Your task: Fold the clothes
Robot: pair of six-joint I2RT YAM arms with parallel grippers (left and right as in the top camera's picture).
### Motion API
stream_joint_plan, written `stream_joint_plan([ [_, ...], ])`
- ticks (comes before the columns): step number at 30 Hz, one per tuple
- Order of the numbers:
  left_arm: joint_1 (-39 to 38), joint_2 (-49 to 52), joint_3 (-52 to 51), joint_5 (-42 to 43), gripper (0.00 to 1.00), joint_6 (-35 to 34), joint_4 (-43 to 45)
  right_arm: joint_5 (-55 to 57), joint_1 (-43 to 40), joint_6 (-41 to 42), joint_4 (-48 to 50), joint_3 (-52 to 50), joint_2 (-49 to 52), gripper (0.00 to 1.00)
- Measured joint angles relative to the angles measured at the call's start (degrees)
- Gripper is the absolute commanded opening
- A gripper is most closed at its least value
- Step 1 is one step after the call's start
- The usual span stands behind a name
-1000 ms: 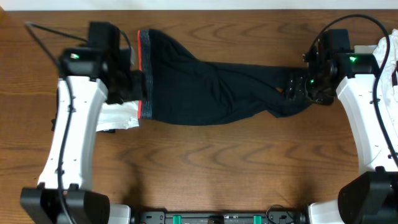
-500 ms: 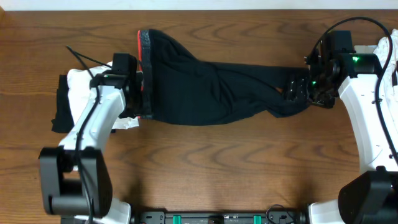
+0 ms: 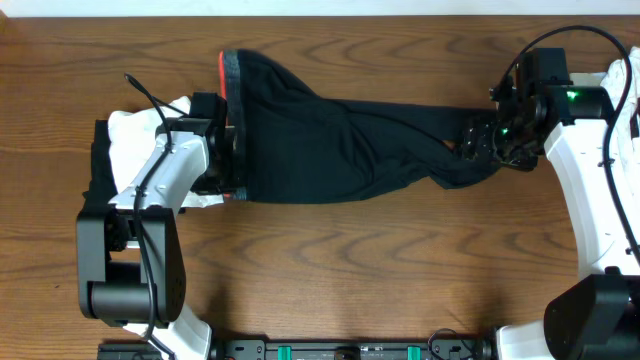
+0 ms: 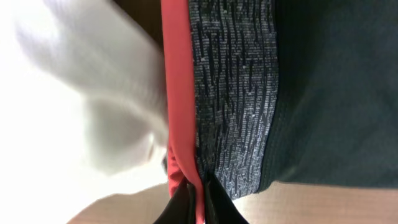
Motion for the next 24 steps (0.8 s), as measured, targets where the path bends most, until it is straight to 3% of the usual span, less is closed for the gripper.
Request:
stream_joint_plan([
  [5,0.0,-3.54,3.43,-3.85,0.06,-0.02,-5.57,-0.04,-1.44,0.74,3.98,-4.63,0.96,0.69],
  [7,0.02,-6.01,4.31,-5.51,0.06,0.0,-5.99,-0.15,-2.91,1.31,5.31,-6.86,2.71,0.74],
  [19,0.02,-10.08,5.29,-13.92,0.06,-1.27,-7.32,-5.7,-8.15,0.98,18.99,-15.65,12.98,0.76],
  [22,0.02,-10.08,5.29,-15.54,0.06,-1.86,-7.39,-7.37,-8.13,1.22,24.24,-17.11,13.6,0.68],
  [24,0.02,-10.08,5.29,-16.17,0.06,-2.23,-7.41,-8.04,-8.13,1.42,27.91,-18.16,14.21,0.51],
])
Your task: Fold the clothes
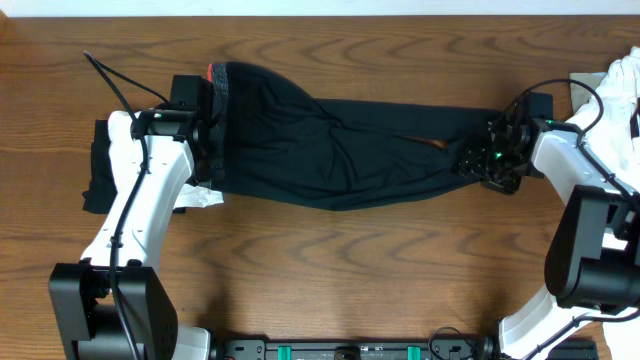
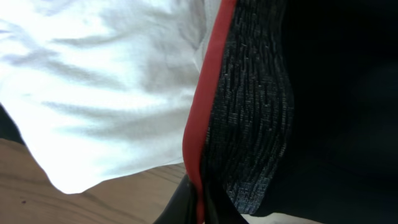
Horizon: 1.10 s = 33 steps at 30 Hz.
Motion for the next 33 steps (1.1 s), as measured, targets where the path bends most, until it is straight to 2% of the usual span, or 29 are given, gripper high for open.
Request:
stream_joint_plan([
  [4,0.0,0.0,0.0,-0.57,0.06,-0.44,-0.04,-0.85,0.0,1.07,5.55,-1.6,0.52,0.01],
  [9,0.35,0.0,0.0,-1.68,0.06,-0.66,-0.81,-1.16,-0.63,1.33,2.64,-1.81,0.48,0.01],
  [13,2.1,0.0,0.0,-1.84,0.06,-1.05,-1.38,1.79,-3.32,0.85,-6.88,-1.4,-2.82,0.01],
  [18,4.35,-0.17,0.0,-1.86,0.06,-1.44,-1.42,4.81,-6.25,0.7,-20.55,1.03,-13.9,0.01],
  [19,4.59,-0.26,0.0,-1.86,0.06,-1.51,-1.42,5.77,-6.32,0.92,-22.95,1.42,-16.39,0.04],
  [21,4.72,-0.5,0.0,-1.86,0.06,-1.73,-1.42,7.28,-6.32,1.79,-25.42,1.7,-19.89,0.36],
  [23,4.7,-1.01,0.0,-2.05,0.06,-1.77,-1.42,9.64,-6.34,2.14,-26.64,1.75,-22.05,0.47],
  [27,4.76,-1.44,0.0,-2.29,0.06,-1.95,-1.4,11.89,-6.34,2.69,-25.79,1.75,-22.32,0.56],
  [33,4.85,-1.44,0.0,-2.69,0.06,-1.95,-1.42,13.07,-6.34,2.8,-23.82,1.75,-20.39,0.62],
])
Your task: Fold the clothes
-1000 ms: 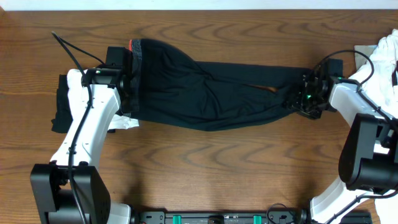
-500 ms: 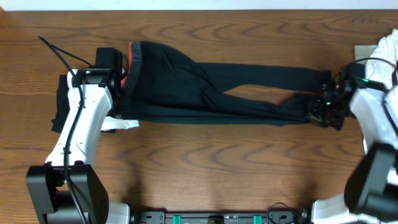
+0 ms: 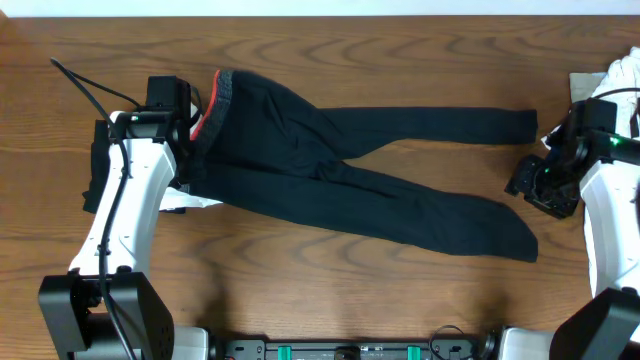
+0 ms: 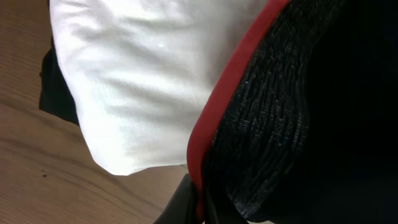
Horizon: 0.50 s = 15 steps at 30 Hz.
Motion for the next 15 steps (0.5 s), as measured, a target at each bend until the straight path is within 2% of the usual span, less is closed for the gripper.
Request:
stream_joint_plan([
  [7,0.02,-0.02,0.0,-0.02,0.06,-0.02,0.0,0.42,0.0,-0.07,0.37,-0.02,8.28,0.55],
  [15,0.02,-0.02,0.0,-0.02,0.06,-0.02,0.0,0.98,0.02,-0.44,3.85,-0.24,17.77,0.56],
])
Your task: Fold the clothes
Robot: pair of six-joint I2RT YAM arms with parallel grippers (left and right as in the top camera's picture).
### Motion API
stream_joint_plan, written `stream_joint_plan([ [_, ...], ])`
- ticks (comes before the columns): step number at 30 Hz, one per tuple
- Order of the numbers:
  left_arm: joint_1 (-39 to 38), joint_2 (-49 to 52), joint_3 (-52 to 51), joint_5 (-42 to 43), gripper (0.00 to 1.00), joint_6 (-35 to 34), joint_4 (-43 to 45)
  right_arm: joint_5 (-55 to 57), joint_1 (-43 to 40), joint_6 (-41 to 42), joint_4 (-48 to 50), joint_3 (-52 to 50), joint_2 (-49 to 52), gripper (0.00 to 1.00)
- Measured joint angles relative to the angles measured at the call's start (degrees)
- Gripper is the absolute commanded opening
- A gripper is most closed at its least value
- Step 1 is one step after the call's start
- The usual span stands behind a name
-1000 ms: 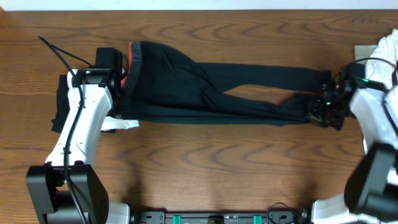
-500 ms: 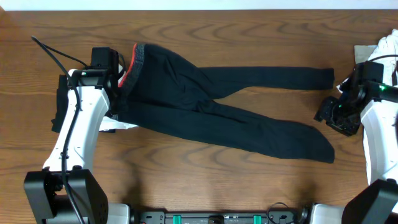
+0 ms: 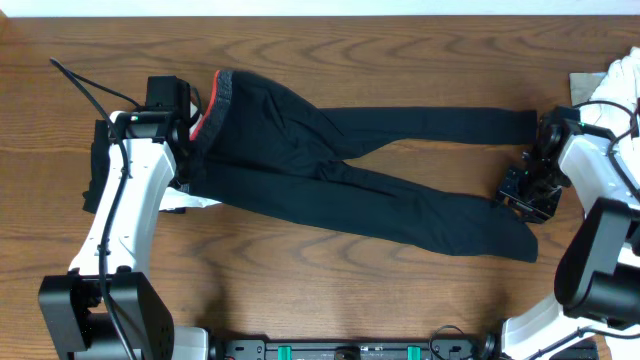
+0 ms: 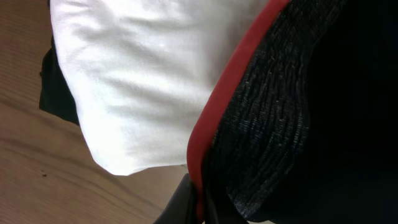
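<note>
Black leggings [image 3: 330, 165] lie flat across the table, with the red-edged grey waistband [image 3: 213, 100] at the left. One leg ends at the right [image 3: 525, 124]; the other runs down to a cuff [image 3: 515, 238]. My left gripper [image 3: 197, 128] is shut on the waistband's red edge [image 4: 214, 124], and the pinch shows at the bottom of the left wrist view [image 4: 200, 200]. My right gripper [image 3: 515, 192] hovers just above the lower cuff and looks open, with nothing in it.
A white garment [image 4: 143, 74] lies under the waistband, and a corner of it [image 3: 198, 201] pokes out below my left arm. A dark garment [image 3: 95, 170] sits at the far left. More white cloth [image 3: 620, 80] lies at the back right corner.
My right gripper has shifted a little to the left, closer to the lower leg's cuff, and its arm has swung round. The left gripper and the leggings have not moved.
At first the leggings hung bunched between both grippers, the left on the waistband and the right on the leg ends. Then they were pulled out longer. Later the legs lay spread flat, let go by the right gripper, which now stands by the lower cuff.
</note>
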Motion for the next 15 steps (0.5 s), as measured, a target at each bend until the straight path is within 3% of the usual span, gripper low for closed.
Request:
stream_joint_plan([
  [2,0.0,0.0,0.0,0.0,0.06,0.0,0.02,0.04,0.11,-0.35,2.23,-0.74,0.59,0.5],
  [3,0.0,0.02,0.0,0.0,0.06,-0.02,0.02,0.07,0.26,-0.66,3.76,-1.44,0.63,0.42],
  [5,0.0,0.0,0.0,0.0,0.06,-0.04,0.02,0.07,0.55,-1.27,6.49,-2.58,0.63,0.15],
  [7,0.0,0.0,0.0,0.0,0.06,-0.09,0.02,0.02,0.74,-1.22,9.73,-4.09,0.63,0.01],
  [15,0.0,0.0,0.0,0.0,0.06,-0.15,0.0,-0.17,-0.79,-1.6,12.13,-3.78,-0.17,0.01],
])
